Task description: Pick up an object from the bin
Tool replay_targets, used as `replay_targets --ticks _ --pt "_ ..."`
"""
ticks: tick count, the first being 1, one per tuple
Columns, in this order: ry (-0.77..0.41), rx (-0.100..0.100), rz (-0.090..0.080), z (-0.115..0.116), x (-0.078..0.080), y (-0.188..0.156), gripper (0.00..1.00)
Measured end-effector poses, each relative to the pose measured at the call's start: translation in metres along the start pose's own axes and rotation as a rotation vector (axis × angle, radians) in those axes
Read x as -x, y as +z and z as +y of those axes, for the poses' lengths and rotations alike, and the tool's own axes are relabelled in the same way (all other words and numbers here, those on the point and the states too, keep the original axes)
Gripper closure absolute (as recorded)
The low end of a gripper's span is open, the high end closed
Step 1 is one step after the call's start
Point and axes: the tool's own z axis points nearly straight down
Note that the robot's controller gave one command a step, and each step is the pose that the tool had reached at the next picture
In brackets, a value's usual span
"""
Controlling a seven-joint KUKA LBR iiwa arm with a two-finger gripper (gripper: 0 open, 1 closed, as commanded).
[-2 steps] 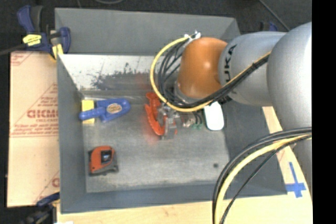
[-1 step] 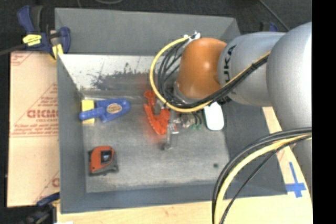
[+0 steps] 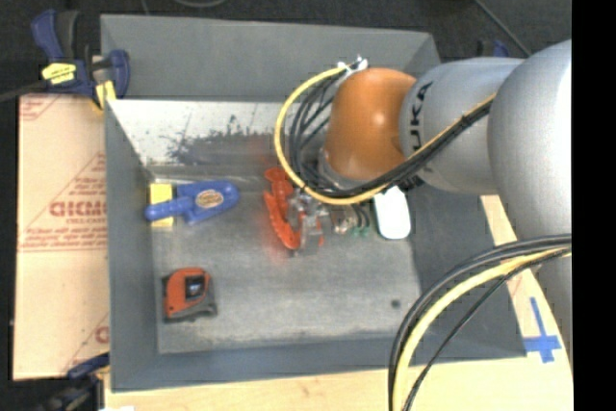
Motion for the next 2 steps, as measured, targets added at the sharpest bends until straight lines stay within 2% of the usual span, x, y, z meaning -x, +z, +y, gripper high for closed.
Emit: replay_targets --ticks 1,2 --pt "0.0 0.0 0.0 0.0 0.0 0.0 1.0" --pt "0.002 -0.006 -0.003 0.004 0.006 -0.189 1.0"
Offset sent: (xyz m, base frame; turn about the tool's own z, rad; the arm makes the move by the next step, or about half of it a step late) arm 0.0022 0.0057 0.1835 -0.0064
